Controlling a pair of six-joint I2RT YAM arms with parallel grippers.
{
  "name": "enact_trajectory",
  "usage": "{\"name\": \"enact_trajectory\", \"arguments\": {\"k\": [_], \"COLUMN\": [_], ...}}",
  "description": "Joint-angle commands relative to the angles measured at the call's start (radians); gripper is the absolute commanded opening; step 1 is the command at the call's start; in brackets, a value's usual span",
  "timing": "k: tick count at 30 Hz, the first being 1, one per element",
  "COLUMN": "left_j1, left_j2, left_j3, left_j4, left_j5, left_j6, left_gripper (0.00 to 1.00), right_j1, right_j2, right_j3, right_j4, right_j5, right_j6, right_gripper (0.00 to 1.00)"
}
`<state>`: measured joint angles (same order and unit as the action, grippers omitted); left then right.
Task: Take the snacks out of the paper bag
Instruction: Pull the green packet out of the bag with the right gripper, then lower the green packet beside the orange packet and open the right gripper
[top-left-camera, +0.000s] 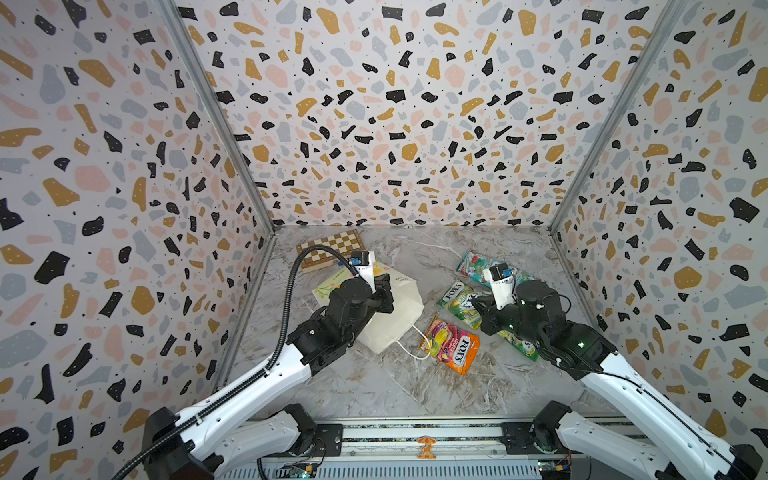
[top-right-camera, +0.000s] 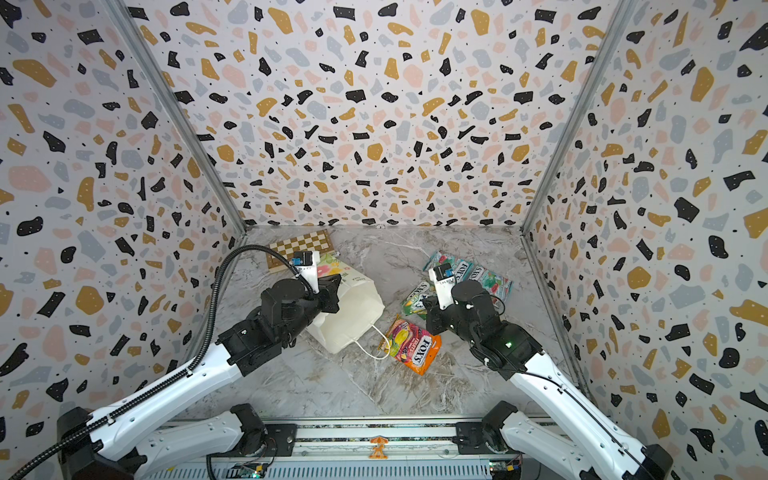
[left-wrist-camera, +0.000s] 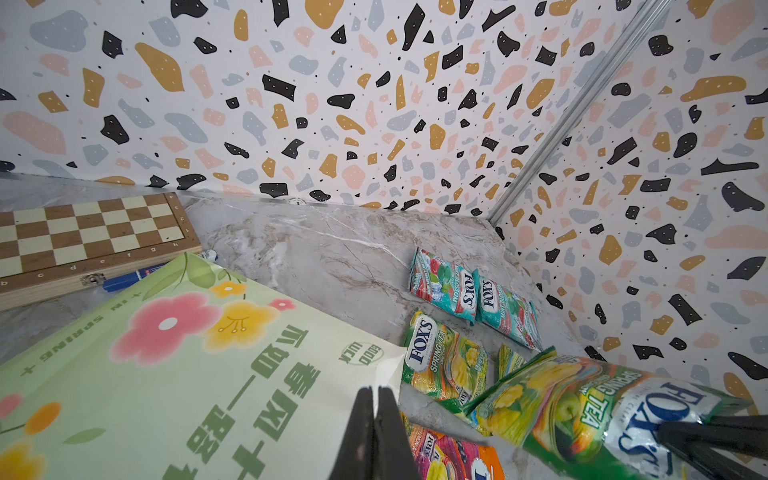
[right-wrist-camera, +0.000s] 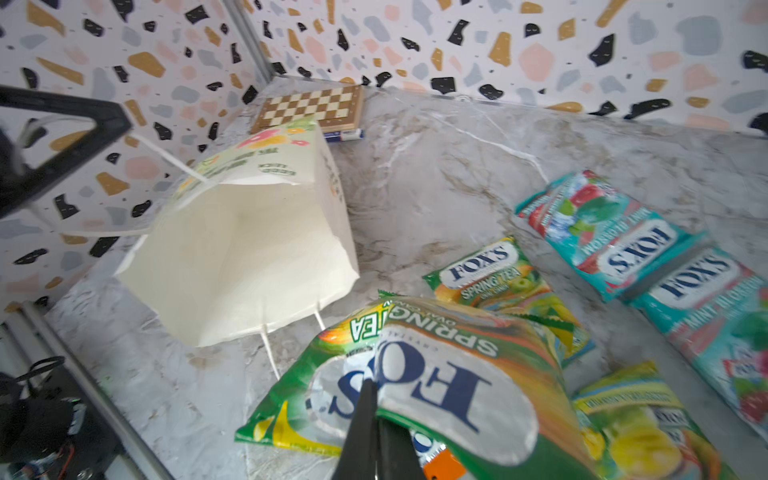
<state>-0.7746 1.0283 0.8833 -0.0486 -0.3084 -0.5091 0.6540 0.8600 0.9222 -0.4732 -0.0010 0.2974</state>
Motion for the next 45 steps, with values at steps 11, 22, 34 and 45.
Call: {"name": "enact_trajectory", "arguments": {"k": [11, 22, 34, 45], "left_j1": [-0.002, -0.002, 0.0, -0.001], "left_j2": [-0.005, -0.012, -0.021, -0.02], "left_j3": [0.026, 0.016, 0.013, 0.014], "left_j4": [0.019, 0.025, 0.029, 0.03], "left_j5": [-0.011, -0.005, -0.001, 0.002], "left_j6": [0.012, 0.008, 0.009, 0.01], "left_gripper": [0.0, 0.0, 0.0, 0.0], "right_j1": [-0.02, -0.021, -0.02, -0.002], "right_j2": [-0.082, -0.167, -0.215, -0.238], "right_j3": [-0.07, -0.163, -0.269, -0.24], "right_j4": [-0.214, -0.32, -0.391, -0.479], "right_j5": [0.11, 0.133, 0.152, 0.259], "right_j6": [0.172, 0.383, 0.525, 0.597], "right_gripper": [0.0, 0.0, 0.08, 0.47]}}
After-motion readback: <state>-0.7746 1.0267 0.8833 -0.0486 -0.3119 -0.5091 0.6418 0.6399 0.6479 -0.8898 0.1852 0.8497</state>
